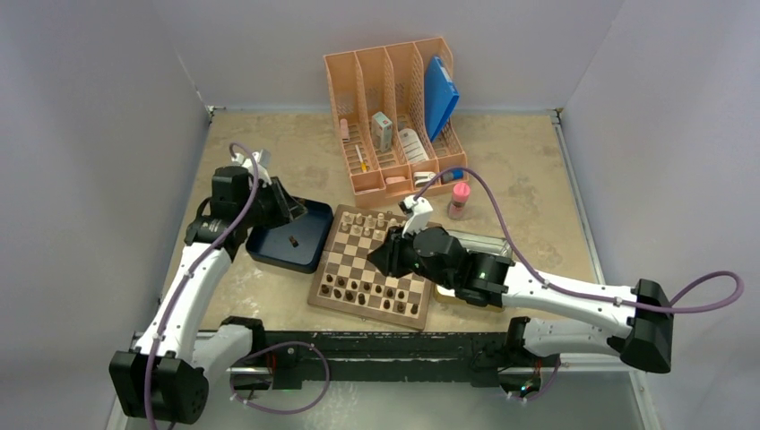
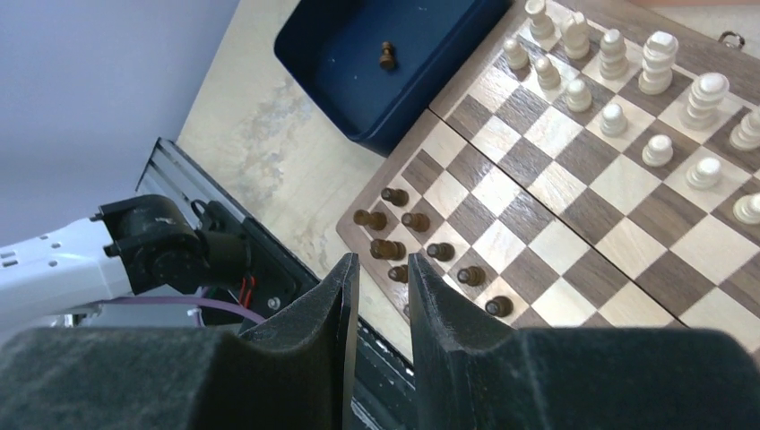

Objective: Set up the chess pieces on the board
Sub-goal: Pick up the chess piece from the storage box.

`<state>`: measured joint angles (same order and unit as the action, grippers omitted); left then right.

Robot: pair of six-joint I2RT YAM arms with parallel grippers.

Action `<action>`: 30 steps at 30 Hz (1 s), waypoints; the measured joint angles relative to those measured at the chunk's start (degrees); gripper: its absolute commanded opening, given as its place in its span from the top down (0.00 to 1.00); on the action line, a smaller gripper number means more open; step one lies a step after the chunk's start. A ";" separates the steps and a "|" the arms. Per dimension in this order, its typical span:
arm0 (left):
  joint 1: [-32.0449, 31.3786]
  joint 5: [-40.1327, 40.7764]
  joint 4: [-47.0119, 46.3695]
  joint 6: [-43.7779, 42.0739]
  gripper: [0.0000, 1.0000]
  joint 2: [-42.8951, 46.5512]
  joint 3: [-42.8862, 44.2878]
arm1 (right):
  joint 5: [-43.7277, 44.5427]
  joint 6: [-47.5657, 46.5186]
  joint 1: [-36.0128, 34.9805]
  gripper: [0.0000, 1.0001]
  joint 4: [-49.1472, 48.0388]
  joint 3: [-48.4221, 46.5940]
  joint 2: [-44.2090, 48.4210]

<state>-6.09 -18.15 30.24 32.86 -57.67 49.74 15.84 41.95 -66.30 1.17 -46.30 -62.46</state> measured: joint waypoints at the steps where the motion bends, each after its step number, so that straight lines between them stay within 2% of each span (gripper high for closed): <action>1: 0.00 -2.97 -0.52 -1.66 0.85 0.81 0.00 | 0.02 -0.24 0.00 0.70 -0.76 -0.20 -0.39; 5: -0.04 -13.07 -1.09 -6.80 0.87 2.51 0.00 | 1.84 -3.32 0.00 0.67 -4.15 -0.39 -1.84; 9: -0.07 -21.05 -0.22 -9.97 0.89 2.58 0.00 | 2.62 -10.38 0.00 0.64 -8.04 -0.87 -4.33; 19: -0.07 -35.54 4.55 -14.56 0.91 2.51 0.02 | 0.48 -27.39 0.00 0.65 -10.08 -4.74 -11.76; 26: -0.90 -40.15 6.12 -14.95 0.91 2.43 0.02 | -3.54 -43.54 0.00 0.63 -12.96 -3.96 -7.74; 30: -1.38 -42.88 5.79 -13.92 0.92 2.01 -0.04 | -4.98 -50.93 0.00 0.55 -15.69 -2.21 -3.04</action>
<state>-7.46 -61.04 36.03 18.94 -55.66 49.69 10.85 -8.97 -66.30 -14.52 -48.51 -65.49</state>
